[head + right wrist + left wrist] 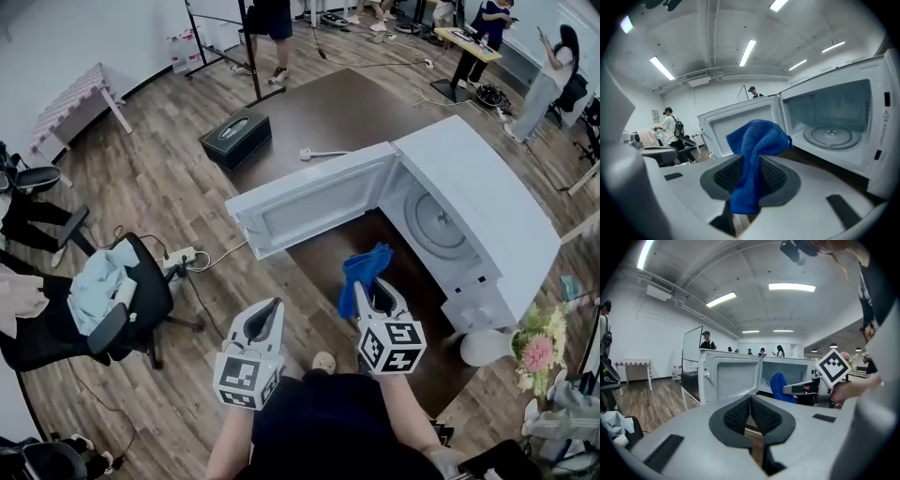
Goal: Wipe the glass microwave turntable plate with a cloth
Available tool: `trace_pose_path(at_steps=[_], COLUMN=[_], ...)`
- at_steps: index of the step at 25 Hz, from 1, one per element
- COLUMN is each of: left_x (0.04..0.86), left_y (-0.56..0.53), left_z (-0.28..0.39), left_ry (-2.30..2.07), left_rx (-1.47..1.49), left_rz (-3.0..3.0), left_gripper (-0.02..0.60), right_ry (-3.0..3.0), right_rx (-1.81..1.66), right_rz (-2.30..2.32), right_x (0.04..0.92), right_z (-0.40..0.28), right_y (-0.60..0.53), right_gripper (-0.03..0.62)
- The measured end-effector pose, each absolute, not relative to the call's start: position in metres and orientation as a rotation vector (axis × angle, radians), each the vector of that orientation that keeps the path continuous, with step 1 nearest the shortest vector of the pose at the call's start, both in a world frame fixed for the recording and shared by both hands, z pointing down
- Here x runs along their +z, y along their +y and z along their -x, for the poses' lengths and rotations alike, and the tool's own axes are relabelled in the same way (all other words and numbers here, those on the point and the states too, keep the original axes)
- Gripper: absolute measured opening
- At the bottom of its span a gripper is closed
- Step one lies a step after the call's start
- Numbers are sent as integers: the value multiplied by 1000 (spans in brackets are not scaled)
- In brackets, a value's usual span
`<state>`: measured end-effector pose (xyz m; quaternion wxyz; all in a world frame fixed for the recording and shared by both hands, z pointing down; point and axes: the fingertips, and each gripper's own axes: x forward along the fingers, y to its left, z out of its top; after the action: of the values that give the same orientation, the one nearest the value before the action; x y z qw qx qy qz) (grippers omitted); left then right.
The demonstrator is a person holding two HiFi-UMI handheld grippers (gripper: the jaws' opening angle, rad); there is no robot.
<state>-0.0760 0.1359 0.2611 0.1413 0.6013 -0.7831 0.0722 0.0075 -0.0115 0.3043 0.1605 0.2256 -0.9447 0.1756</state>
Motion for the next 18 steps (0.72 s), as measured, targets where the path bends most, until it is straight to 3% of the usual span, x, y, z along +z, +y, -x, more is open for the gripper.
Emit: trace_pose_path(at_steps=[18], left_x=[279], left_y=[14], left_z=[31], left_ry=[-1853], left_rx=[313], left_rz=[-2179], left_gripper=[8], right_ry=[-2549], right_rx=[721], right_rz=[-1124], right_x=[325], right_z=[-85], right_y=[-68], right_gripper=[98])
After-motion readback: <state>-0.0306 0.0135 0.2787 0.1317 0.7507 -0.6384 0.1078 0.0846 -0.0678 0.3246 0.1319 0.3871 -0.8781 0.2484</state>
